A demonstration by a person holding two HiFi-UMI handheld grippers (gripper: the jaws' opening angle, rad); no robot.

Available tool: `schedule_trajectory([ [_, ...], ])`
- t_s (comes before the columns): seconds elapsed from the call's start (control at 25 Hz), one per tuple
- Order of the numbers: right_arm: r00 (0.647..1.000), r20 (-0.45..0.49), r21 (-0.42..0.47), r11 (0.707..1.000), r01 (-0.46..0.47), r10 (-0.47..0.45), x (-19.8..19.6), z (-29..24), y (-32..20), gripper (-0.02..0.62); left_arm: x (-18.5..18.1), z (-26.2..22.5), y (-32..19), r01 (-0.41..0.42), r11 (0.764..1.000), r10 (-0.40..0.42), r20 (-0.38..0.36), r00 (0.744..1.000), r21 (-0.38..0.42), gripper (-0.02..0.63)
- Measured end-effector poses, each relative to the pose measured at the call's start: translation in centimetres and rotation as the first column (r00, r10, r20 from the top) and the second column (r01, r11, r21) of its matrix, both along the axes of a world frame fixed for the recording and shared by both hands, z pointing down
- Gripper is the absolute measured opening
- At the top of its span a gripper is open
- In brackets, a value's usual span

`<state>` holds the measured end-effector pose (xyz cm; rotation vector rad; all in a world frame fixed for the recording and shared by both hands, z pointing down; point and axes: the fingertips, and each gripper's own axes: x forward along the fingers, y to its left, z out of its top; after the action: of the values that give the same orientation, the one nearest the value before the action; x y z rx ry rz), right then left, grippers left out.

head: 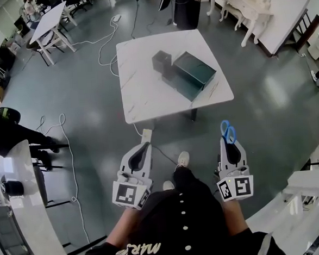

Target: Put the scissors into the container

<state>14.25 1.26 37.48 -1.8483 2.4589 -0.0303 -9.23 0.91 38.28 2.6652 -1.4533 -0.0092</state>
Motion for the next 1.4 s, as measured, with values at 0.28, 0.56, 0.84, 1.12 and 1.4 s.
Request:
schedule_trajectory([
  [0.28, 1.0, -0.001, 0.003, 1.0, 0.016, -0.016, 0.9, 0.1, -6.1, 0.052, 1.1, -0.2, -5.6, 0.009, 1.0, -0.009, 0.008, 1.0, 0.01, 0.03],
  [0.56, 1.0, 0.005, 0.005, 1.0, 0.03, -0.03, 2.1, -0.1, -12.6, 0.052, 2.5, -0.5, -11.8, 0.018, 1.0, -0.018, 0.014, 1.0, 0.009, 0.031],
  [0.84, 0.998, 0.007, -0.008, 0.998, 0.055, -0.055, 4.0, 0.2, -17.9, 0.051, 4.7, -0.3, -16.7, 0.036, 0.999, -0.036, 0.015, 0.999, 0.001, 0.029],
  [1.12, 0.994, 0.012, -0.015, 0.994, 0.11, -0.11, 5.4, 0.6, -22.8, 0.051, 6.9, -0.2, -20.5, 0.07, 0.998, -0.07, 0.022, 0.997, -0.009, 0.029],
  [1.4, 0.989, 0.037, -0.045, 0.989, 0.143, -0.141, 6.4, 1.9, -25.5, 0.052, 7.8, 0.6, -22.0, 0.097, 0.995, -0.096, 0.046, 0.994, -0.038, 0.029],
])
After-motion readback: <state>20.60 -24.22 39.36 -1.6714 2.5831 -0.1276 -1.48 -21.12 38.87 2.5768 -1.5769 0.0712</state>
